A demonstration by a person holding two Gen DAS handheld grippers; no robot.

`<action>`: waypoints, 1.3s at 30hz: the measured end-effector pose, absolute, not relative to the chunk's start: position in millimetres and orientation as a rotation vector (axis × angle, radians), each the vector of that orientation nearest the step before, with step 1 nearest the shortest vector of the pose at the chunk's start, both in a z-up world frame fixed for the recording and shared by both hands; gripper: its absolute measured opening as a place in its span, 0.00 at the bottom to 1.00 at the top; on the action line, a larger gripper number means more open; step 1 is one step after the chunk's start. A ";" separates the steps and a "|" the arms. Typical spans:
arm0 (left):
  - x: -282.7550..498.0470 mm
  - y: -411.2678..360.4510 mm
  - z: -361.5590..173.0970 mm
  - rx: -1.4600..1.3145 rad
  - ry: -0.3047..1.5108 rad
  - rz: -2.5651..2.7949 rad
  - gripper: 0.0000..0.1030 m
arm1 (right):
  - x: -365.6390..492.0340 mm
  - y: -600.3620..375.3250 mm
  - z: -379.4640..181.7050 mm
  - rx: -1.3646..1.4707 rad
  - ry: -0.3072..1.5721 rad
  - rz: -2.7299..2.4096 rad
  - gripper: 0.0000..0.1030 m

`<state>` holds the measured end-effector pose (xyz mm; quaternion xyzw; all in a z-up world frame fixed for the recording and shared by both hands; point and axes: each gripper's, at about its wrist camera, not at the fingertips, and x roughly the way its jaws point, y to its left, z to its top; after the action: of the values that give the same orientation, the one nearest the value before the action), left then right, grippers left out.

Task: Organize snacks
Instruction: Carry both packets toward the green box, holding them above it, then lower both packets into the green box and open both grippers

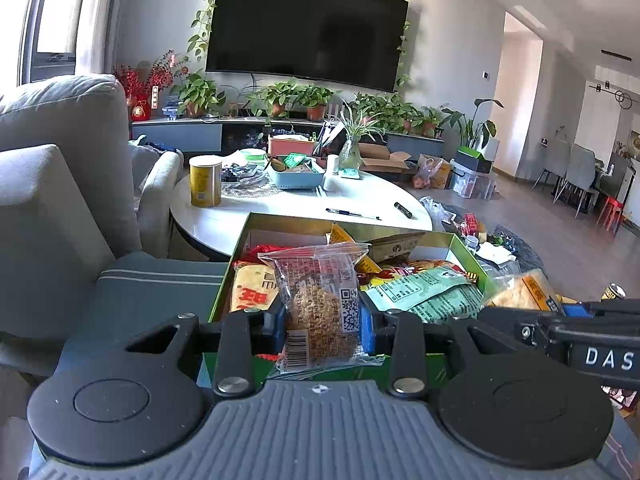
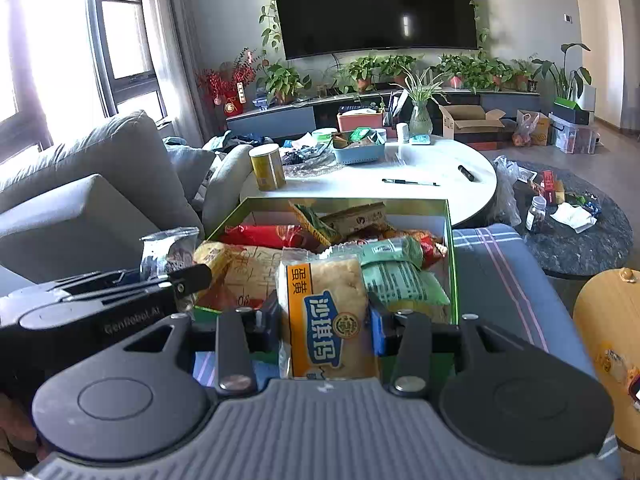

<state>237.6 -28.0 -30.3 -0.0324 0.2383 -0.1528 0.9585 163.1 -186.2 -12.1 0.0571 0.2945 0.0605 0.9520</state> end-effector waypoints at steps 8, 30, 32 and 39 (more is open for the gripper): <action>245.6 -35.5 -28.2 -0.056 0.470 -0.321 0.31 | 176.1 -187.7 -8.0 0.131 0.593 0.127 1.00; 269.8 -41.6 -22.7 -0.100 0.468 -0.328 0.31 | 203.5 -183.6 2.7 0.152 0.578 0.133 1.00; 273.0 -41.6 -22.5 -0.102 0.470 -0.322 0.31 | 205.4 -183.8 2.9 0.151 0.576 0.131 1.00; 283.7 -42.6 -18.0 -0.101 0.460 -0.314 0.31 | 217.7 -188.4 3.8 0.143 0.560 0.120 1.00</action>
<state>283.7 -42.6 -18.0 -0.0497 0.2268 -0.1548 0.9603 217.7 -188.4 3.8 0.0702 0.2762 0.0590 0.9567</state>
